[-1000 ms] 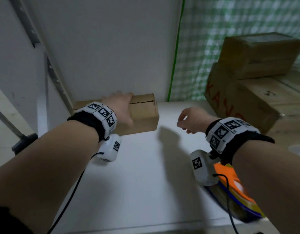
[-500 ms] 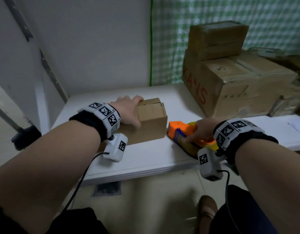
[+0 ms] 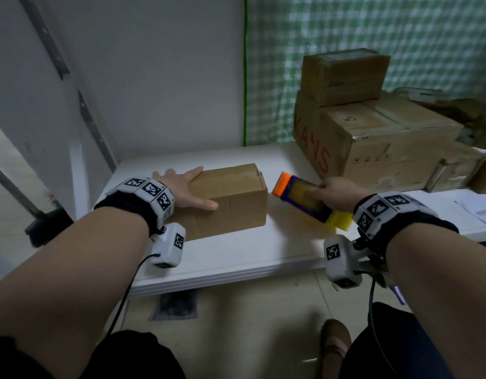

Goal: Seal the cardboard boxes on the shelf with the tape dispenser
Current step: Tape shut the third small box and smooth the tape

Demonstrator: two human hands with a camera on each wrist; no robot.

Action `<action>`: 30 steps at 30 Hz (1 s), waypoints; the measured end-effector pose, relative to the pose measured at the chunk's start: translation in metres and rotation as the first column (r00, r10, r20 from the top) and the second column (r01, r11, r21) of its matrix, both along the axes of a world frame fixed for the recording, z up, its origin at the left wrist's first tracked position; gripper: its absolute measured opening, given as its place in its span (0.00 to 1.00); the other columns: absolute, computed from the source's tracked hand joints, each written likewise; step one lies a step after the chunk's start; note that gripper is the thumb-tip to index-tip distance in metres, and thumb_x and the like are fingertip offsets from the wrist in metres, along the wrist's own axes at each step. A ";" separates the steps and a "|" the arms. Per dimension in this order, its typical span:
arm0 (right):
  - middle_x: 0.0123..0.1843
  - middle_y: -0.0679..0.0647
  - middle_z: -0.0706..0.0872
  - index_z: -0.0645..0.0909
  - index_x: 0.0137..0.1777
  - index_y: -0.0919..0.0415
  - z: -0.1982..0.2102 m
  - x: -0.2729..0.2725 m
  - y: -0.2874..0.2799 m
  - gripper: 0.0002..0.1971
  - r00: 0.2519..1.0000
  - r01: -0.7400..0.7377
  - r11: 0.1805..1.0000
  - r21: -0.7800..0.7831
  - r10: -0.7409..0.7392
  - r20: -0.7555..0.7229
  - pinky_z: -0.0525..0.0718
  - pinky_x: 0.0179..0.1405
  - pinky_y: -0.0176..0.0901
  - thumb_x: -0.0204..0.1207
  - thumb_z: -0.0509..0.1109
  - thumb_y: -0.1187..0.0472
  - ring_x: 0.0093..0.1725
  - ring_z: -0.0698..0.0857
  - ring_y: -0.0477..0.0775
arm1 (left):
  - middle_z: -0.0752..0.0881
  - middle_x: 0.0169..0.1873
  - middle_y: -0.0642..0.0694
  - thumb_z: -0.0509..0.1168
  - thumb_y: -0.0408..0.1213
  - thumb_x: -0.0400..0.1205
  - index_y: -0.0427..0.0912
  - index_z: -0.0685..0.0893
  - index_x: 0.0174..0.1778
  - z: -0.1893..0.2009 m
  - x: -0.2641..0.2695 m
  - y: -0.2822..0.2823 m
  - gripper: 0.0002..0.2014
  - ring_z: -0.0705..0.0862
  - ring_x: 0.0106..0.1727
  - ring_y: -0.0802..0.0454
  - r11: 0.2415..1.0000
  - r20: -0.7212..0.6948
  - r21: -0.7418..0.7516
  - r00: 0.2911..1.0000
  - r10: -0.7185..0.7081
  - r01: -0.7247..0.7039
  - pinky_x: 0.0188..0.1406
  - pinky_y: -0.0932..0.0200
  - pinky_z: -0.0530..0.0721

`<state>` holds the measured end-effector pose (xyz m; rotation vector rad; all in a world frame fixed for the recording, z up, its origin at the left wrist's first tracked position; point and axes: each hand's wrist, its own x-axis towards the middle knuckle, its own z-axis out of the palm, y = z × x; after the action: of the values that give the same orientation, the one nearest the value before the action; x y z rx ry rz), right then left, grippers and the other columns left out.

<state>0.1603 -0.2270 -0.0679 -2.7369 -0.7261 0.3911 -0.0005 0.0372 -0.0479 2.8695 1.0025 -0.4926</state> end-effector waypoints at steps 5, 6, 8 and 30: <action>0.53 0.69 0.83 0.81 0.56 0.72 0.020 0.002 0.005 0.27 0.976 0.215 0.842 0.495 -0.196 -0.089 0.77 0.50 0.52 0.81 0.59 0.44 0.52 0.81 0.67 | 0.60 0.77 0.42 0.62 0.79 0.58 0.72 0.38 0.78 -0.001 -0.007 0.003 0.57 0.64 0.75 0.37 0.999 0.017 -0.003 0.999 -0.043 0.043 0.68 0.37 0.70; 0.54 0.68 0.83 0.81 0.57 0.70 0.026 0.001 0.010 0.27 0.973 0.227 0.796 0.561 -0.208 -0.098 0.78 0.53 0.53 0.80 0.60 0.43 0.55 0.81 0.67 | 0.61 0.77 0.43 0.63 0.80 0.57 0.72 0.38 0.78 -0.002 -0.007 0.004 0.57 0.65 0.74 0.38 0.998 0.025 -0.001 0.998 -0.056 0.056 0.68 0.36 0.71; 0.52 0.65 0.85 0.84 0.54 0.68 0.041 -0.002 0.020 0.27 0.970 0.230 0.708 0.668 -0.219 -0.102 0.79 0.56 0.54 0.78 0.62 0.41 0.54 0.82 0.65 | 0.61 0.78 0.47 0.63 0.81 0.56 0.73 0.39 0.78 -0.004 -0.007 -0.001 0.57 0.65 0.75 0.40 0.995 0.049 0.026 0.994 -0.100 0.099 0.68 0.34 0.69; 0.34 0.52 0.89 0.88 0.48 0.60 0.070 -0.030 0.062 0.25 0.900 0.245 0.625 0.741 0.137 -0.413 0.84 0.40 0.43 0.67 0.75 0.38 0.34 0.87 0.50 | 0.61 0.79 0.35 0.59 0.66 0.77 0.41 0.56 0.82 -0.021 -0.002 -0.009 0.44 0.64 0.78 0.38 0.966 0.383 -0.239 0.905 0.187 -0.098 0.71 0.47 0.68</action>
<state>0.1302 -0.1646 0.0017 -1.7330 -0.5067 0.4998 -0.0021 0.0283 -0.0693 2.5289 1.0027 0.0103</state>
